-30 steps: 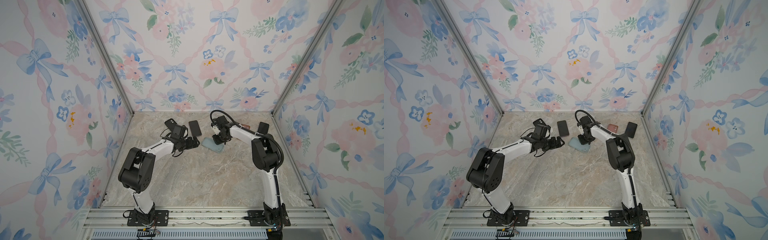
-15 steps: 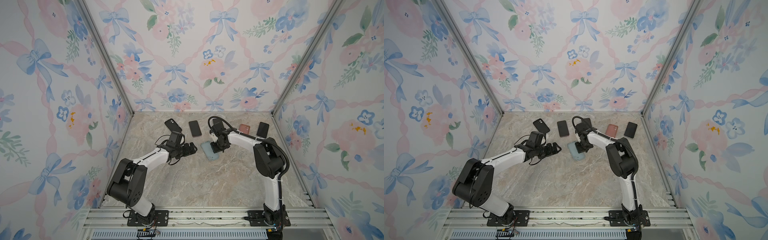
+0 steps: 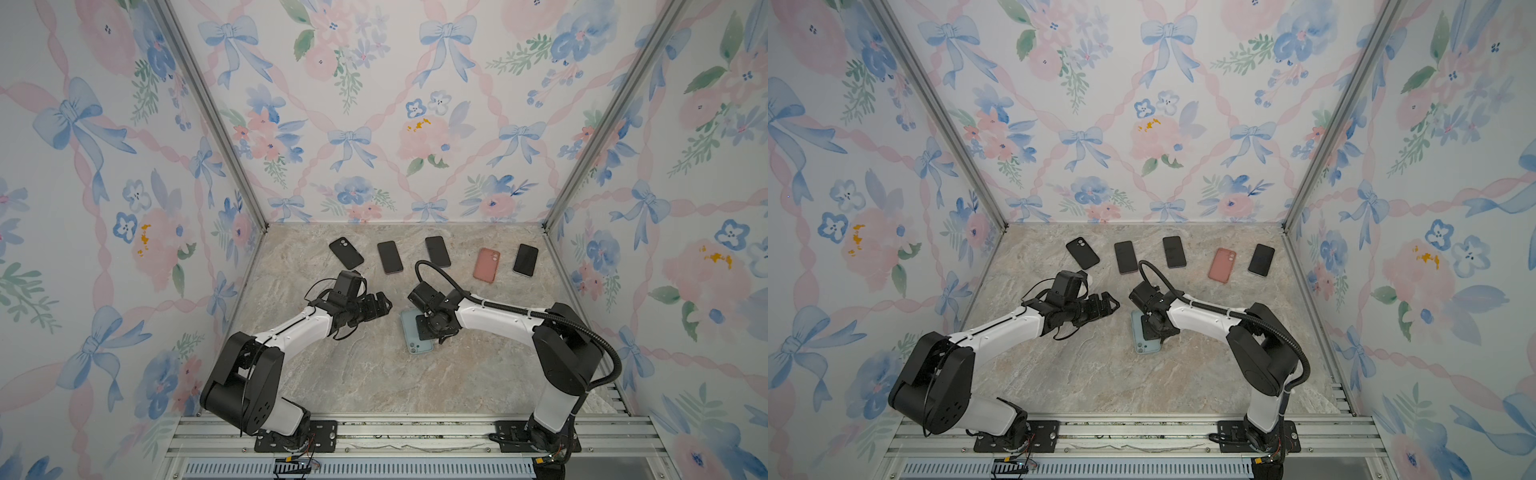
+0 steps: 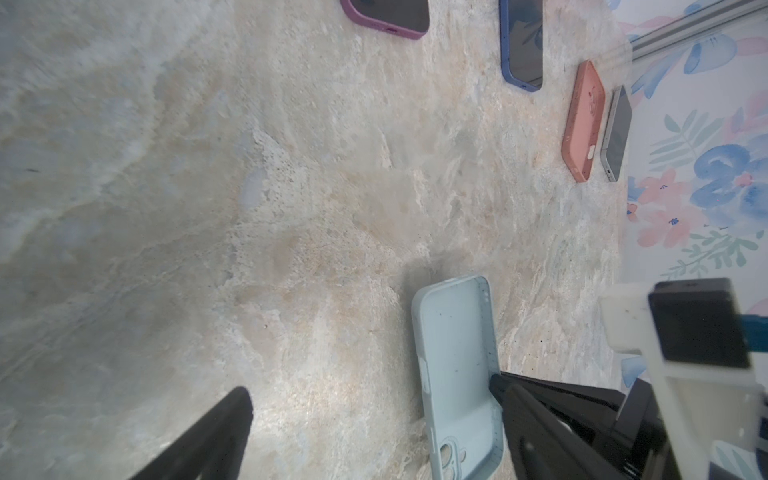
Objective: Put the phone into the phone case
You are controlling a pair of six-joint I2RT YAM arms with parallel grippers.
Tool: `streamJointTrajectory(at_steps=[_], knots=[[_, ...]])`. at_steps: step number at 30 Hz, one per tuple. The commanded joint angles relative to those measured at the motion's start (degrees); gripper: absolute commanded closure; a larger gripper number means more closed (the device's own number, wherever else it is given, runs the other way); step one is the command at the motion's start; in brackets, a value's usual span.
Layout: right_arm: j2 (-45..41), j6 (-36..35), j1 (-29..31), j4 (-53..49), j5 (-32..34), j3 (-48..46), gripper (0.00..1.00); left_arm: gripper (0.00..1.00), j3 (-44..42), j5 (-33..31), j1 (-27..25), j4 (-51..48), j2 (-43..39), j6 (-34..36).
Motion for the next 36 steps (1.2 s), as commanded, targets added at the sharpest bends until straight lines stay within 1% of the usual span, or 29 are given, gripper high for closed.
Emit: streamJointTrajectory(at_steps=[1,5,10,14,18,21,23,25,28,31,36], knots=[[-2.1,6.8,1.8,2.1,3.0,-2.6,1.00,0.04,-0.4,-0.7,-0.7,0.1,-1.4,0.2],[-2.0,8.7,3.0,4.2,2.0,-4.6,1.00,0.04,-0.5,-1.1,-1.4,0.1,-1.1,0.0],[-1.2,8.2,3.8,3.8,2.3,-4.6,1.00,0.04,-0.5,-1.6,-1.9,0.0,-0.5,0.2],[-1.7,8.1,4.0,3.8,3.0,-5.1,0.91,0.03,-0.6,-2.3,-2.3,0.1,-0.3,0.5],[-3.1,7.3,4.0,3.3,2.9,-5.1,0.78,0.04,0.2,-1.9,-2.4,0.0,0.6,1.7],[-5.1,5.4,3.9,1.7,3.4,-4.0,0.73,0.04,1.4,-1.1,-2.4,-0.1,1.3,2.4],[-6.5,2.4,3.3,1.3,3.9,-3.4,0.69,0.05,2.9,-0.6,-2.5,0.0,2.1,2.6],[-6.7,-2.7,1.4,1.1,4.6,-2.2,0.64,0.04,5.6,0.0,-2.4,-0.7,4.4,3.1],[-4.7,-9.5,-3.4,0.5,3.7,1.6,0.60,0.05,10.5,1.2,-2.5,-1.8,9.0,3.6],[-2.0,-14.7,-8.6,0.7,1.8,5.9,0.55,0.06,16.1,2.9,-2.6,-2.8,14.0,4.0],[4.5,-21.0,-16.2,0.4,-0.4,14.0,0.50,0.05,26.9,3.7,-2.8,-6.1,21.9,6.0]])
